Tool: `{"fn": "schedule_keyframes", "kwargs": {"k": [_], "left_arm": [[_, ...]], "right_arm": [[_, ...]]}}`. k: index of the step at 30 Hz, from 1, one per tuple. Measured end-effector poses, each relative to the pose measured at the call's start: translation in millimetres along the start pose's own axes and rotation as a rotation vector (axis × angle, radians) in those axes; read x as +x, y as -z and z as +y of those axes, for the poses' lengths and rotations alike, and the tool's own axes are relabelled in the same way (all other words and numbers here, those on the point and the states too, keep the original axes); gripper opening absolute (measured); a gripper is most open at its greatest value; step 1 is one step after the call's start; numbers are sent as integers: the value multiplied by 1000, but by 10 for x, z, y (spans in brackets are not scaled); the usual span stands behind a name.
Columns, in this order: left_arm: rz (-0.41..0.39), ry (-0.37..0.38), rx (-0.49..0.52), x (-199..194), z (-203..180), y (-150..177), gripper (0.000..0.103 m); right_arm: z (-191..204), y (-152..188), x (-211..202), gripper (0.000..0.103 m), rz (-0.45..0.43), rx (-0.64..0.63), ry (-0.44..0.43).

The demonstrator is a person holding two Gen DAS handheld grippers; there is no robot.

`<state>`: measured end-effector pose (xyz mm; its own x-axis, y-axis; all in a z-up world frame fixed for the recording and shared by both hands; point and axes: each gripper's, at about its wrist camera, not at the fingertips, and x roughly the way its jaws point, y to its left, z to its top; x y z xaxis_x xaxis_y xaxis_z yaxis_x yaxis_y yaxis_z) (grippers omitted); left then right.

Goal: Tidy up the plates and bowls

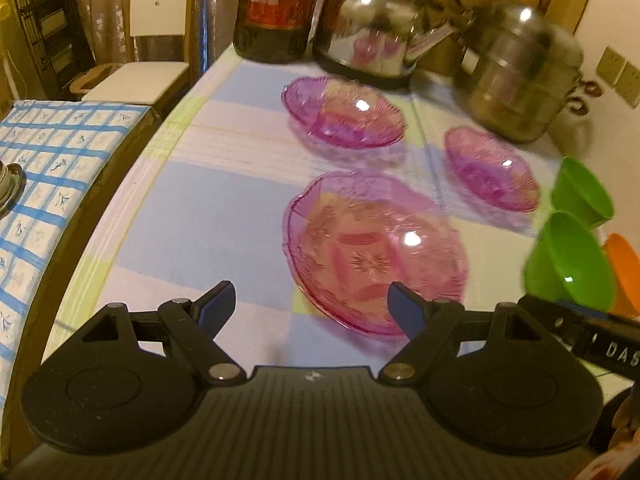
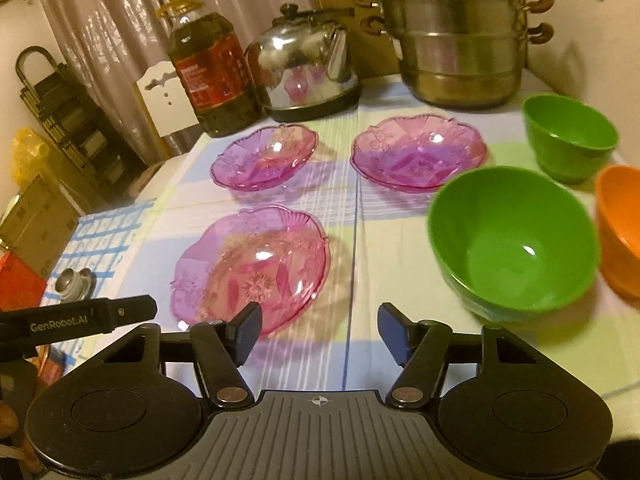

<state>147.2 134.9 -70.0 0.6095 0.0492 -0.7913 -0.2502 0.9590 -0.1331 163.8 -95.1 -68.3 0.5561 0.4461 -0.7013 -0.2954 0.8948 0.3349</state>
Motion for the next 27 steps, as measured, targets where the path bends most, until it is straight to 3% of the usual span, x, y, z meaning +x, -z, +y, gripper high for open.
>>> {"fn": "schedule_keyframes", "kwargs": {"k": [7, 10, 12, 19, 27], "left_arm": [[18, -18, 6, 450, 116, -79, 68], [21, -16, 9, 542, 113, -88, 52], [20, -3, 10, 580, 131, -91, 43], [22, -9, 15, 664, 141, -71, 26], [27, 9, 18, 677, 151, -53, 12]], "right_arm": [[-23, -101, 448, 54, 20, -19, 16], [-37, -106, 589, 47, 35, -17, 19], [-58, -106, 666, 43, 46, -13, 24], [-48, -103, 810, 31, 70, -6, 18], [-13, -95, 869, 14, 73, -10, 14]]}}
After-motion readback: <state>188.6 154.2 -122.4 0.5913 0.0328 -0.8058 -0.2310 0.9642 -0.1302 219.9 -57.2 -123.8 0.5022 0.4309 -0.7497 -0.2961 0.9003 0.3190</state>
